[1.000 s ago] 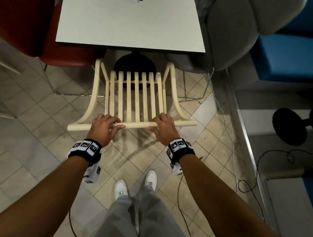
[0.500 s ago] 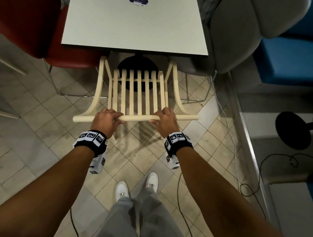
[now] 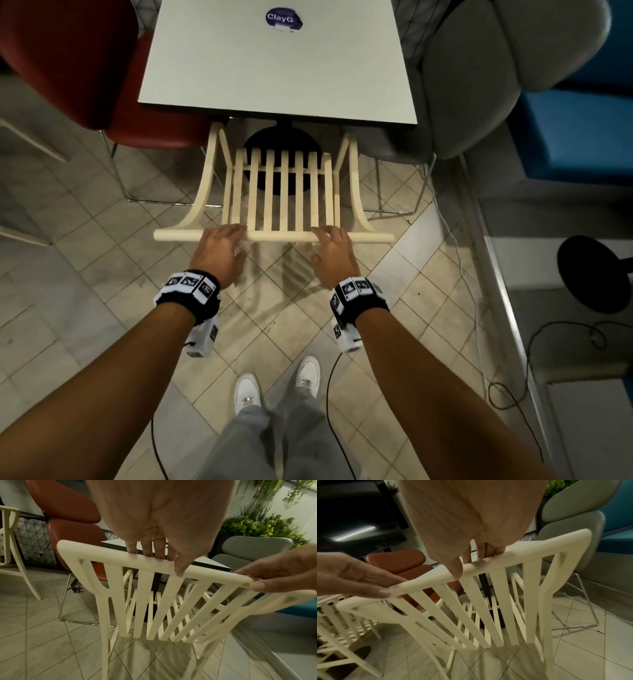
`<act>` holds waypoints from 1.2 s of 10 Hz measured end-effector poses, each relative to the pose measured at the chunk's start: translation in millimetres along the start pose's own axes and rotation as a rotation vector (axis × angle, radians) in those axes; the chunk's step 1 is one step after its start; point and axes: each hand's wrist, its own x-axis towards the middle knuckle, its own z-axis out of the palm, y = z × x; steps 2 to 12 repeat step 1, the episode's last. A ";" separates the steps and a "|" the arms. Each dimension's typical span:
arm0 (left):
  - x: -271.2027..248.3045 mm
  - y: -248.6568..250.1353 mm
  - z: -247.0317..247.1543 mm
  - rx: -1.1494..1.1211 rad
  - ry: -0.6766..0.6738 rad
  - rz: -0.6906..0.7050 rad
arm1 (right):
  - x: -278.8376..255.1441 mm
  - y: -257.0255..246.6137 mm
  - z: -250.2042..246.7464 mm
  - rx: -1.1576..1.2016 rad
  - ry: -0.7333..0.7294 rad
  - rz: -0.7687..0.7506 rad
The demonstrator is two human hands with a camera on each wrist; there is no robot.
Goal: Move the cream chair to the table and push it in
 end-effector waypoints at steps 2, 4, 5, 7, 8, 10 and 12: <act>-34.2 -2.1 4.9 -0.093 -0.006 -0.022 | -37.4 0.7 -4.5 0.063 0.044 0.020; -34.2 -2.1 4.9 -0.093 -0.006 -0.022 | -37.4 0.7 -4.5 0.063 0.044 0.020; -34.2 -2.1 4.9 -0.093 -0.006 -0.022 | -37.4 0.7 -4.5 0.063 0.044 0.020; -34.2 -2.1 4.9 -0.093 -0.006 -0.022 | -37.4 0.7 -4.5 0.063 0.044 0.020; -34.2 -2.1 4.9 -0.093 -0.006 -0.022 | -37.4 0.7 -4.5 0.063 0.044 0.020; -34.2 -2.1 4.9 -0.093 -0.006 -0.022 | -37.4 0.7 -4.5 0.063 0.044 0.020; -34.2 -2.1 4.9 -0.093 -0.006 -0.022 | -37.4 0.7 -4.5 0.063 0.044 0.020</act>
